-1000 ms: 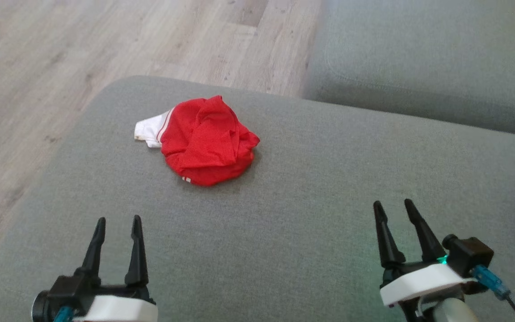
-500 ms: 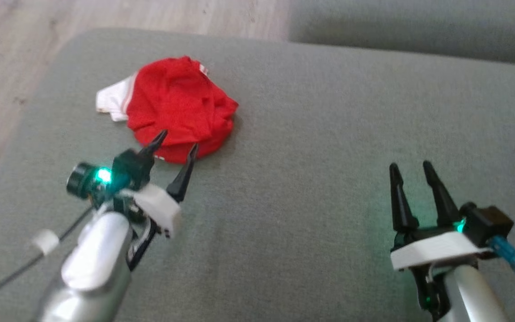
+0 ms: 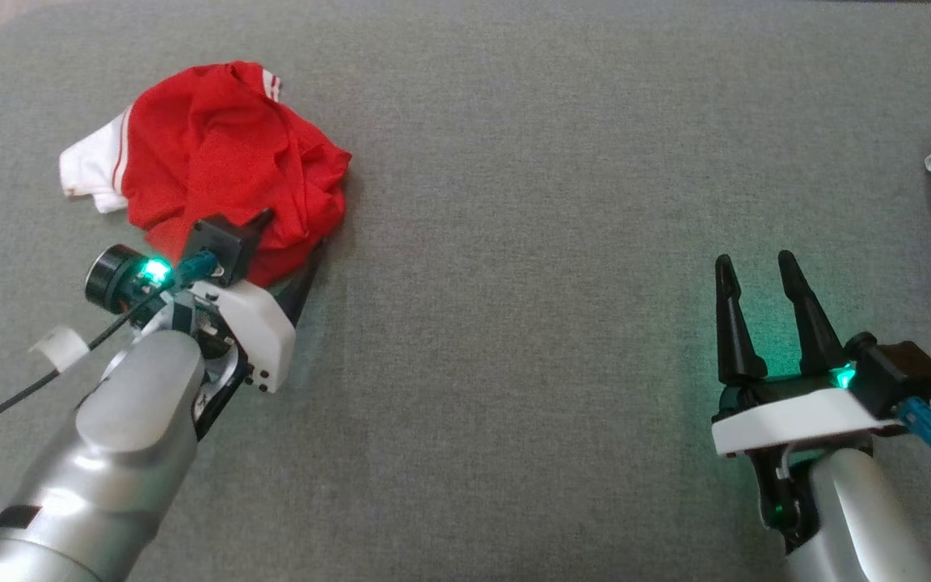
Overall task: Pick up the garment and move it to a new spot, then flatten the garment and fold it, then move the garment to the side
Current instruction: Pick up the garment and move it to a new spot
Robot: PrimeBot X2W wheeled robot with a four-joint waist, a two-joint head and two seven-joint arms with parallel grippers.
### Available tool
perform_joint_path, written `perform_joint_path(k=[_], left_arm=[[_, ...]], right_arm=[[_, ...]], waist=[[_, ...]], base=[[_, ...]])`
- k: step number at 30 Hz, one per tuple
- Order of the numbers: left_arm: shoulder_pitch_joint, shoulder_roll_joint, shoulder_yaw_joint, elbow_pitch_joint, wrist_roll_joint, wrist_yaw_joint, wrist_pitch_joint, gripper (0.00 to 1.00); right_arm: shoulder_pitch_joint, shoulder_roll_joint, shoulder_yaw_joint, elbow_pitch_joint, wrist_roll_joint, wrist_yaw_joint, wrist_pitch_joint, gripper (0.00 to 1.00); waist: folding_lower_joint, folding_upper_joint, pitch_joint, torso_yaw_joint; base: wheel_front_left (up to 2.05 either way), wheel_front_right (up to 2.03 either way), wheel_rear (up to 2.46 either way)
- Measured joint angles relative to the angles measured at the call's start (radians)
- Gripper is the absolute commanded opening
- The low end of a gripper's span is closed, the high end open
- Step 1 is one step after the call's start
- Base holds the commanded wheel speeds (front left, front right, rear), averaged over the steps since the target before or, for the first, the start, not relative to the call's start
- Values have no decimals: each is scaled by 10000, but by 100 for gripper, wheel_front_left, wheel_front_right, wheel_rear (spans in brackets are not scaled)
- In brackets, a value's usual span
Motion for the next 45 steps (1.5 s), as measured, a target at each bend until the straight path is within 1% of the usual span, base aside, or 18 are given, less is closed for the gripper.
perform_joint_path(k=[4, 5, 6, 7, 11, 12, 15, 17, 19, 22, 26, 28, 30, 32, 35, 39, 43, 45], left_arm=[[-228, -6, -132, 508, -316, 0, -412, 100], [-305, -6, -125, 675, -389, 0, -497, 87], [-363, -6, -109, 805, -430, 0, -596, 7], [-406, -15, -92, 901, -487, 0, -731, 0], [-515, -73, -75, 1137, -589, 0, -1302, 0], [-515, -73, -75, 1137, -589, 0, -1302, 0], [-502, -88, 2, 1133, -938, 0, -1785, 0], [-488, -81, 297, 1034, -1152, 12, -2176, 0], [-470, -36, 646, 748, -1290, 155, -2466, 0], [-333, 142, 1304, -265, -1400, 462, -2638, 0], [171, 479, 2610, -2696, -1087, 951, -2667, 0], [452, 610, 2894, -3634, -616, 1074, -2681, 0], [742, 631, 2980, -4249, -293, 1072, -2700, 0], [954, 644, 2874, -4575, -6, 1045, -2708, 0], [973, 658, 2531, -4939, 451, 876, -2708, 0], [697, 617, 1837, -5396, 1081, 596, -2708, 0], [132, 389, 1058, -5616, 1488, 316, -2709, 0], [-95, 151, 677, -5630, 1565, 249, -2709, 0]], right_arm=[[0, 0, 0, 4, 2, 0, 0, 100], [0, 0, 0, 8, 2, 0, 0, 100], [0, 0, 2, 13, 2, 0, 0, 100], [0, 0, 0, 23, 2, 0, 0, 100], [8, 0, 13, 128, 2, 0, 0, 100], [8, 0, 13, 128, 2, 0, 0, 100], [23, 0, 52, 238, 2, 0, 0, 100], [35, 0, 86, 290, 21, 0, 0, 100], [50, 0, 148, 326, 71, 0, 0, 100], [83, 0, 295, 360, 178, 0, 0, 100], [122, 2, 395, 359, 307, 0, 0, 100], [167, 0, 422, 359, 370, 0, 0, 100], [227, 0, 466, 357, 401, 0, 0, 100], [267, 0, 516, 359, 495, 0, 0, 100], [259, 0, 560, 337, 619, 0, 0, 100], [227, 0, 614, 242, 780, 0, 0, 100], [63, 0, 625, 107, 911, 0, 0, 100], [-61, -2, 606, 25, 993, 0, 0, 100]], waist=[[-1, 0, 69, -81], [-1, 0, 60, -84], [-1, 0, 41, -85], [-1, 0, 17, -81], [-1, 0, -175, -49], [-1, 0, -175, -49], [-2, 0, -415, -35], [-2, 0, -610, -31], [-2, 0, -826, -35], [-3, 0, -1155, -79], [-4, 1, -1455, -303], [-3, 0, -1533, -484], [-4, 1, -1587, -693], [-3, 0, -1617, -931], [-3, 1, -1629, -1335], [-2, 1, -1545, -1917], [-2, 0, -1355, -2520], [-1, 1, -1233, -2802]], base=[[0, 0, 0], [0, 0, 0], [0, 0, 0], [0, 0, 0], [0, 0, 0], [0, 0, 0], [0, 0, 0], [0, 0, 0], [0, 0, 0], [0, 0, 0], [0, 0, 0], [0, 0, 0], [0, 0, 0], [0, 0, 0], [0, 0, 0], [0, 0, 0], [0, 0, 0], [0, 0, 0]])
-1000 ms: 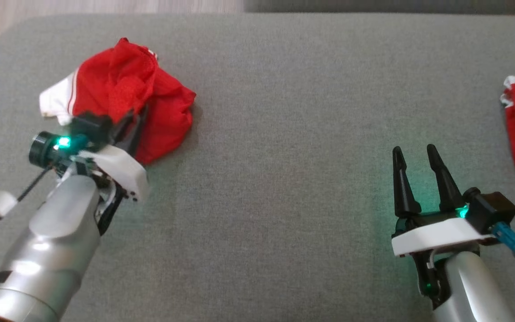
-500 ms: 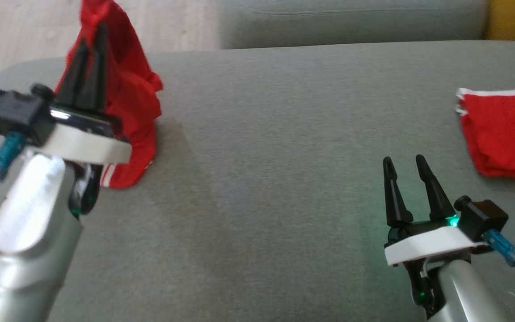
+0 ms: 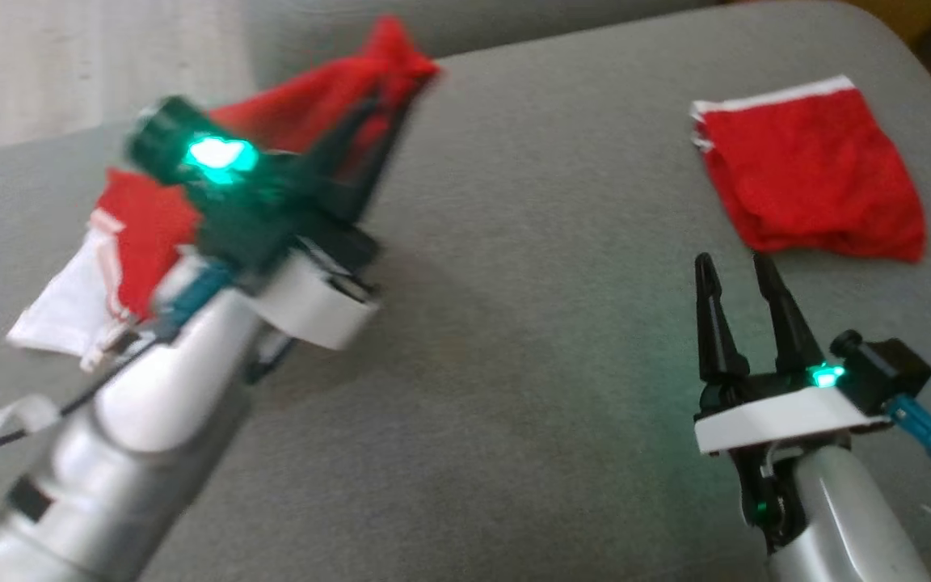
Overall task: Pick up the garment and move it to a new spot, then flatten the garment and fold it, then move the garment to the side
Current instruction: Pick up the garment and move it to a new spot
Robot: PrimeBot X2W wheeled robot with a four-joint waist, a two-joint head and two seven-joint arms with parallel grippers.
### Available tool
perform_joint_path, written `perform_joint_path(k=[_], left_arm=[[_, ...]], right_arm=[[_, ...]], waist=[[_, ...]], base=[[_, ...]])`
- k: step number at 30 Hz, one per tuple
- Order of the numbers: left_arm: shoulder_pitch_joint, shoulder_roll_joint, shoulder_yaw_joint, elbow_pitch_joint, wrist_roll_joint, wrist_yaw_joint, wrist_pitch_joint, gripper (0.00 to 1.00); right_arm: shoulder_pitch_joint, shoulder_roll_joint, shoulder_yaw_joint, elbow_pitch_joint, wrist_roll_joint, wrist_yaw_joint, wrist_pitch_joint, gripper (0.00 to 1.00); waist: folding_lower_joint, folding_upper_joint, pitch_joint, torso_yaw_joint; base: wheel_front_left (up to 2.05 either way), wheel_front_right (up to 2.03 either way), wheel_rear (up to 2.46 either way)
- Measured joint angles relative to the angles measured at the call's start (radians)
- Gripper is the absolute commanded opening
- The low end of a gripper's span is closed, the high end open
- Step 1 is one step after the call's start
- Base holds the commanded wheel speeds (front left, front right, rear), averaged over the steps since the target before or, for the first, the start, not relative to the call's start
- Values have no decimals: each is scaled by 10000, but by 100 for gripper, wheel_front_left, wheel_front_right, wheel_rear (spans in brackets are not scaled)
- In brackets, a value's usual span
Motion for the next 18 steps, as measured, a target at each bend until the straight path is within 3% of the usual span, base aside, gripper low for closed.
perform_joint_path(k=[8, 10, 11, 18], left_arm=[[-308, -1147, -1764, 665, 167, -171, 0, 0], [-307, -1383, -2029, 1032, 138, -173, 0, 52], [-305, -1492, -2109, 1275, 73, -173, 0, 100], [-278, -1649, -2266, 2268, -224, -247, 0, 100]], right_arm=[[-161, 2, -36, -176, 171, 0, 0, 100], [-180, 2, -46, -226, 171, 0, 0, 100], [-198, 2, -56, -238, 171, 0, 0, 100], [-316, 2, -192, -360, 165, 0, 0, 100]], waist=[[1, 0, 603, -835], [1, 0, 730, -924], [1, 0, 779, -945], [1, 0, 798, -601]], base=[[0, 0, 0], [0, 0, 0], [0, 0, 0], [0, 0, 0]])
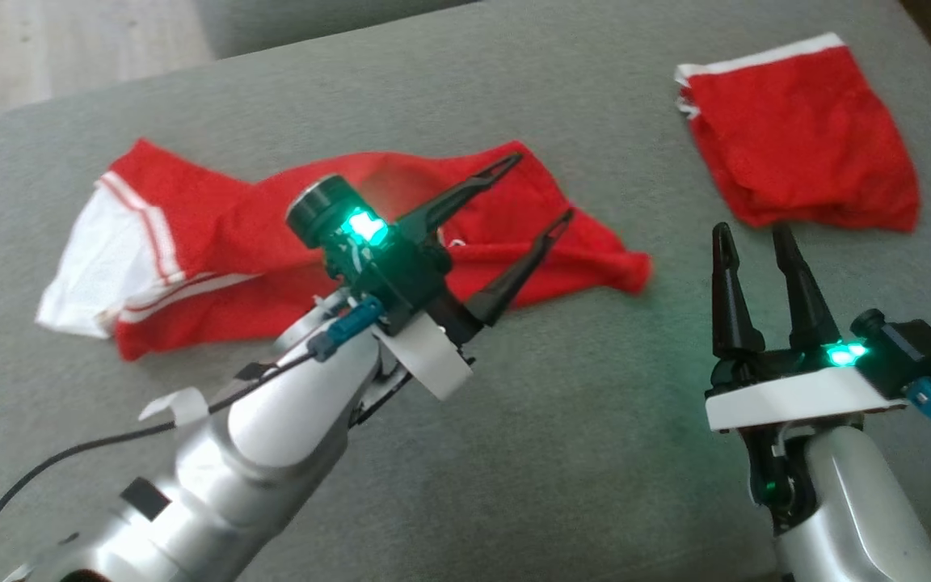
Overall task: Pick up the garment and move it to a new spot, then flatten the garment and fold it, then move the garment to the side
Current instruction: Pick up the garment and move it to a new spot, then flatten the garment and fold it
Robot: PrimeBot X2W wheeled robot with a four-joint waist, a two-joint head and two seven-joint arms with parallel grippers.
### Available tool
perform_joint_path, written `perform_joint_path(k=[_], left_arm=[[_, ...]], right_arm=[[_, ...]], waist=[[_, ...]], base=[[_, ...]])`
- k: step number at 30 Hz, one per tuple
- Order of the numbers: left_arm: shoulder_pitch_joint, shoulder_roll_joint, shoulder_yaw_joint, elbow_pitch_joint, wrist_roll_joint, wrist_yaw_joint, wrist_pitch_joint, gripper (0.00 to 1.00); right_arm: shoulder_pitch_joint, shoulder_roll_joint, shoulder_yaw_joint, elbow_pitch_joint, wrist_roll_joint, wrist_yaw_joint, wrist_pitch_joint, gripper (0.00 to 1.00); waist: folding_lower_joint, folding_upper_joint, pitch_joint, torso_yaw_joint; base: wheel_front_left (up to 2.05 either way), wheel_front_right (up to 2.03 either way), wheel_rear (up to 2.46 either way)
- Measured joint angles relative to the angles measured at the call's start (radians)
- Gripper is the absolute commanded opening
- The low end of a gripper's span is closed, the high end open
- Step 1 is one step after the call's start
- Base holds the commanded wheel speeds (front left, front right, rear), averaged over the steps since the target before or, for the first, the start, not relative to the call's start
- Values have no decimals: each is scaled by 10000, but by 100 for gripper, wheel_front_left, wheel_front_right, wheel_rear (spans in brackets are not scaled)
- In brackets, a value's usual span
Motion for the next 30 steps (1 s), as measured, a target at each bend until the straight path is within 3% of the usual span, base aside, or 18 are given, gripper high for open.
perform_joint_path(k=[5, 11, 16, 24, 30], left_arm=[[251, 140, 552, 42, -203, 79, 0, 100], [1359, 826, 1776, -111, -552, 587, 2, 100], [3380, 1243, 3492, -851, -1070, 1241, 2, 100], [5831, 1051, 4686, -1475, -1185, 1471, 4, 100], [5994, 727, 5212, -1697, -815, 1396, 4, 100]], right_arm=[[15, 2, -100, -27, -63, 0, 0, 100], [76, -2, -370, -29, -318, 0, 0, 100], [563, -2, -380, 6, -454, 0, 0, 100], [897, -2, -165, 102, -456, 0, 0, 100], [888, 0, -31, 102, -458, 0, 0, 100]], waist=[[-1, 0, -162, 577], [-1, 0, -536, 1375], [-3, 0, -1132, 2203], [-4, 0, -1626, 2761], [-2, 0, -1527, 2643]], base=[[0, 0, 0], [0, 0, 0], [0, 0, 0], [0, 0, 0], [0, 0, 0]])
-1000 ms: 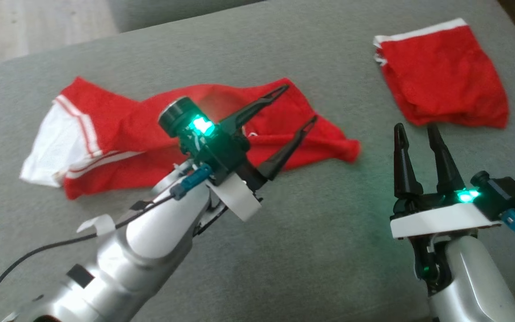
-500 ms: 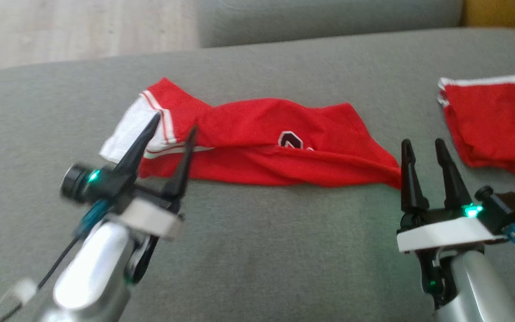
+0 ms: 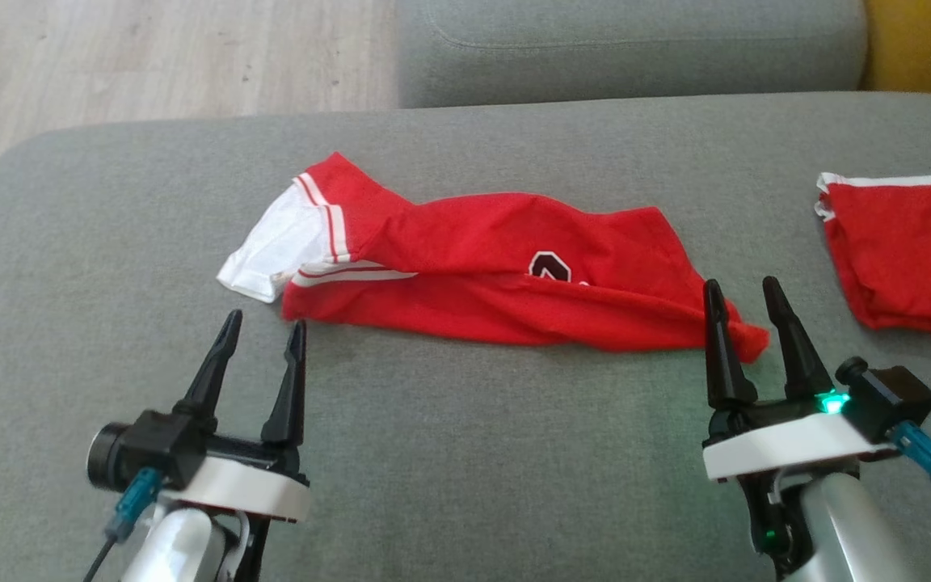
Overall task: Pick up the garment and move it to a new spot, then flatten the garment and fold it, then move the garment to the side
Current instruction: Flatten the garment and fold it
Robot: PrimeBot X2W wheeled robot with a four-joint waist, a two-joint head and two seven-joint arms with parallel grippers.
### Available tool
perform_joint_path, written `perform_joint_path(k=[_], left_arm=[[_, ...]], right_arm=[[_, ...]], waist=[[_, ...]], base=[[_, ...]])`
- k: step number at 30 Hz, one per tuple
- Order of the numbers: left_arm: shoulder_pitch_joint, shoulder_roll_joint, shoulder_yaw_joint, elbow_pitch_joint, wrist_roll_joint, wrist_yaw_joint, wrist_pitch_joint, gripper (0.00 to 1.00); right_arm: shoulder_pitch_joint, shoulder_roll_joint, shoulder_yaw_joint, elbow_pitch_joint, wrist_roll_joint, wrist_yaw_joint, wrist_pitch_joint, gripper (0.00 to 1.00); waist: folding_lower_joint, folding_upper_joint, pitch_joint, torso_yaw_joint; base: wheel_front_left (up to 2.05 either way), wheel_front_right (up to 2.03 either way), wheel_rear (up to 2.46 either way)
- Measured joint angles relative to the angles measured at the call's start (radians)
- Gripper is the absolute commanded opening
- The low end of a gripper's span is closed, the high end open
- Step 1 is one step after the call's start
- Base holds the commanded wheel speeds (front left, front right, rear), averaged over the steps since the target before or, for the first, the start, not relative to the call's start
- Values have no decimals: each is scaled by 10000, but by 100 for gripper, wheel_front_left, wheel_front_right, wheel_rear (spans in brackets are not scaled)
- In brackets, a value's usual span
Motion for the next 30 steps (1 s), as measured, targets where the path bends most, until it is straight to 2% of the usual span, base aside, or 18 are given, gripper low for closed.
perform_joint_path(k=[6, 14, 22, 23, 24, 30], left_arm=[[-265, -58, 102, 546, 389, -174, -2, 100], [-1887, 0, -113, 2270, 765, -186, 834, 100], [-3055, 2, -288, 3572, 861, -451, 1158, 100], [-3129, -4, -307, 3680, 861, -495, 1174, 68], [-3196, -4, -372, 3808, 861, -541, 1250, 0], [-3249, -19, -869, 4027, 863, -968, 1210, 0]], right_arm=[[-16, -2, 23, -4, -2, 0, 0, 100], [-66, -2, 25, -23, -77, 0, 0, 100], [-337, -2, 23, -84, -77, 0, 0, 100], [-362, -2, 23, -84, -77, 0, 0, 100], [-368, -2, 21, -86, -77, 0, 0, 100], [-367, -2, -17, -50, -75, 0, 0, 100]], waist=[[0, 0, 206, -275], [1, 0, 753, -604], [2, 0, 1218, -828], [2, 0, 1242, -848], [2, 0, 1255, -864], [1, 0, 1141, -823]], base=[[0, 0, 0], [0, 0, 0], [0, 0, 0], [0, 0, 0], [0, 0, 0], [0, 0, 0]])
